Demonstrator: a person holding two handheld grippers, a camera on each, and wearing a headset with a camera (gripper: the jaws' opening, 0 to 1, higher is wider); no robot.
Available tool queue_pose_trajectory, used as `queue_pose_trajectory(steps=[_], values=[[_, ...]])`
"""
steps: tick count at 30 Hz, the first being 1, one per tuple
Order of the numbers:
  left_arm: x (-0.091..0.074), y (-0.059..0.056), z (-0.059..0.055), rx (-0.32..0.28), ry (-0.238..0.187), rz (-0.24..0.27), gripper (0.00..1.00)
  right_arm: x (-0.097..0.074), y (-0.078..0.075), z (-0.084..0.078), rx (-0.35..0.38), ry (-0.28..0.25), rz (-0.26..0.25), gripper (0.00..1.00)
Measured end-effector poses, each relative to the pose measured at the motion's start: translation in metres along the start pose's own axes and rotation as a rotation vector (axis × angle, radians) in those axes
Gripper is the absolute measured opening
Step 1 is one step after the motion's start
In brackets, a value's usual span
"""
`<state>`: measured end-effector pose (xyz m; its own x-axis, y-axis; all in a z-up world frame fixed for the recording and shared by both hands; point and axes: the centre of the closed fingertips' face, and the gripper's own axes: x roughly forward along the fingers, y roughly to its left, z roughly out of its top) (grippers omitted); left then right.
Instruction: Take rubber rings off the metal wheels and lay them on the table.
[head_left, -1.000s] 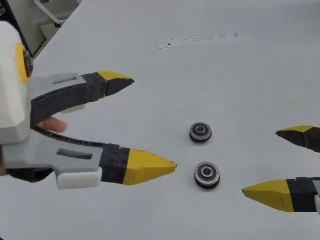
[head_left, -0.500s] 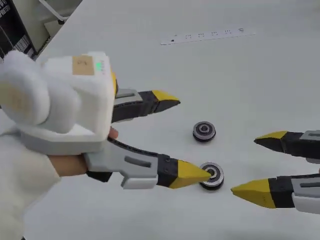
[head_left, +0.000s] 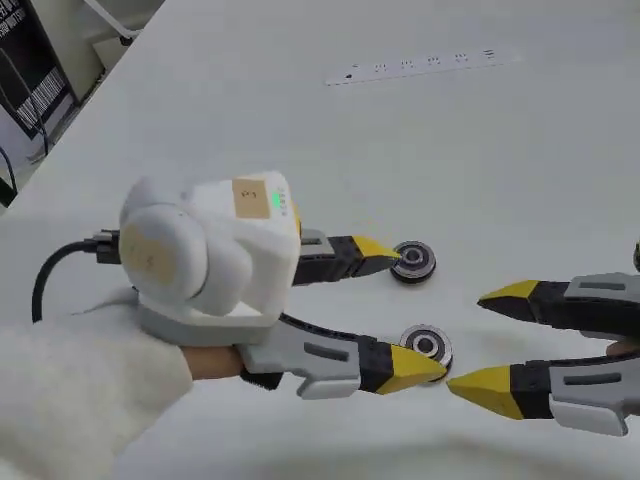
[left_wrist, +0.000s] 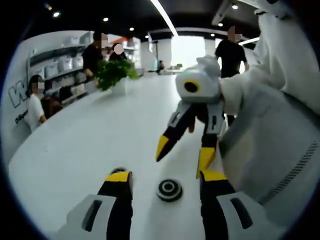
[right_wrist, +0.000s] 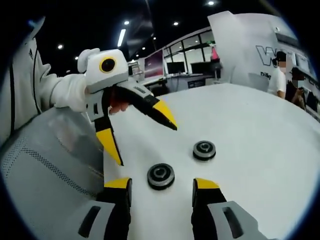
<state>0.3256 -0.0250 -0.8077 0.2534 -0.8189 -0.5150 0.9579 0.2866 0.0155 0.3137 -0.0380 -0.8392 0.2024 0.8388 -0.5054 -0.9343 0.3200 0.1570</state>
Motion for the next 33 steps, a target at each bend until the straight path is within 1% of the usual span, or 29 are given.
queue_pose_trajectory(steps=[1,3,5,7,9,12,13,15,16,20,23,24,26,29,30,31,33], values=[[0.001,-0.002,-0.003,-0.005,0.008,-0.013,0.5,0.001,0.0,-0.002,-0.013,0.008,0.0,0.4],[0.004,-0.003,-0.006,-0.017,-0.005,-0.016,0.44,0.004,0.0,-0.004,-0.017,0.014,0.0,0.4],[0.006,-0.003,-0.008,-0.036,-0.005,-0.015,0.42,0.006,-0.001,-0.005,-0.017,0.015,-0.002,0.39],[0.008,-0.004,-0.012,-0.033,0.007,-0.018,0.4,0.007,-0.001,-0.005,-0.02,0.009,0.001,0.36],[0.009,-0.002,-0.015,-0.029,0.013,-0.011,0.36,0.009,-0.001,-0.005,-0.023,0.005,0.006,0.34],[0.012,0.003,-0.018,-0.059,0.008,0.002,0.3,0.012,-0.001,-0.006,-0.03,0.008,0.008,0.31],[0.013,0.004,-0.02,-0.06,0.014,0.006,0.29,0.013,-0.001,-0.006,-0.03,0.006,0.01,0.31],[0.017,0.006,-0.029,-0.035,0.052,0.014,0.24,0.016,-0.002,-0.008,-0.031,0.009,0.013,0.28],[0.018,0.006,-0.03,-0.038,0.057,0.015,0.23,0.017,-0.001,-0.008,-0.037,0.014,0.013,0.27],[0.022,0.004,-0.03,-0.087,0.044,0.004,0.21,0.02,-0.003,-0.008,-0.039,0.014,0.014,0.25],[0.024,0.003,-0.032,-0.082,0.051,0.001,0.2,0.021,-0.004,-0.009,-0.047,0.015,0.012,0.25],[0.025,0.004,-0.031,-0.082,0.039,0.007,0.18,0.021,-0.005,-0.009,-0.05,0.016,0.016,0.25],[0.026,0.004,-0.031,-0.103,0.033,0.007,0.17,0.022,-0.005,-0.011,-0.052,0.022,0.016,0.25],[0.026,0.0,-0.032,-0.087,0.025,-0.003,0.14,0.023,-0.005,-0.012,-0.061,0.03,0.018,0.23],[0.027,0.0,-0.033,-0.088,0.027,0.002,0.14,0.023,-0.005,-0.012,-0.061,0.028,0.019,0.23],[0.028,-0.001,-0.031,-0.059,0.017,-0.004,0.14,0.023,-0.005,-0.012,-0.063,0.027,0.019,0.23],[0.028,-0.001,-0.032,-0.067,0.019,-0.003,0.14,0.023,-0.004,-0.012,-0.064,0.026,0.022,0.22]])
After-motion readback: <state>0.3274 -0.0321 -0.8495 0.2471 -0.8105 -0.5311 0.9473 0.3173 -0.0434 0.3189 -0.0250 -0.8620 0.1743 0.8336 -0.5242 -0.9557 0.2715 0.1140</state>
